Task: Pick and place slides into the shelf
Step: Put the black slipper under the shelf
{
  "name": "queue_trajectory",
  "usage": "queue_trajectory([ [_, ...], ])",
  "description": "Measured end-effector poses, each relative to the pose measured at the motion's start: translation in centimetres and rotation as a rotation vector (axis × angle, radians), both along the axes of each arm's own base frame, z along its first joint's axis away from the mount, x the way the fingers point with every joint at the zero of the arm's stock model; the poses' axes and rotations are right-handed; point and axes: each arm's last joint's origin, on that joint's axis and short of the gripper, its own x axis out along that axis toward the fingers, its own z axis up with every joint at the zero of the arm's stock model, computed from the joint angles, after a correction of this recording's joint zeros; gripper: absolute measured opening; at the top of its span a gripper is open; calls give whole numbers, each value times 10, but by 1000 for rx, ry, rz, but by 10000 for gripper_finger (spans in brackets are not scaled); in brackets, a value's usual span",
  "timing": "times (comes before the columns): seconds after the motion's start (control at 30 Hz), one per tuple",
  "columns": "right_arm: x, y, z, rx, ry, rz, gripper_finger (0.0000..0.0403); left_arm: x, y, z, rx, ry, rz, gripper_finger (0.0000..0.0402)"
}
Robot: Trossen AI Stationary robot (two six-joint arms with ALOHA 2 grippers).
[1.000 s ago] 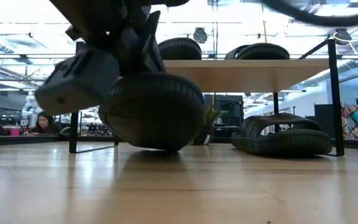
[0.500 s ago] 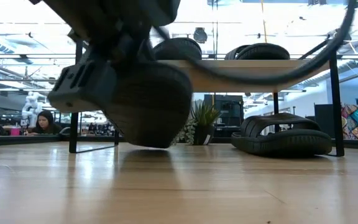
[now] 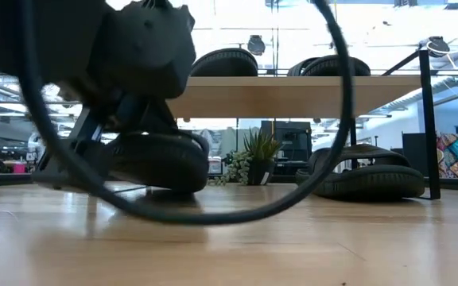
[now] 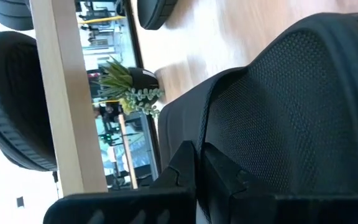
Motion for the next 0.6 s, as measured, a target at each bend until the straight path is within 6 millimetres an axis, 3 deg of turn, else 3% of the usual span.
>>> queue_trajectory([
  [0.4, 0, 0, 0, 0, 1, -1, 2, -10, 7, -19, -14, -64, 27, 5],
  [0.6, 0, 0, 0, 0, 1, 0, 2, -8, 6, -17, -56, -48, 47, 55],
])
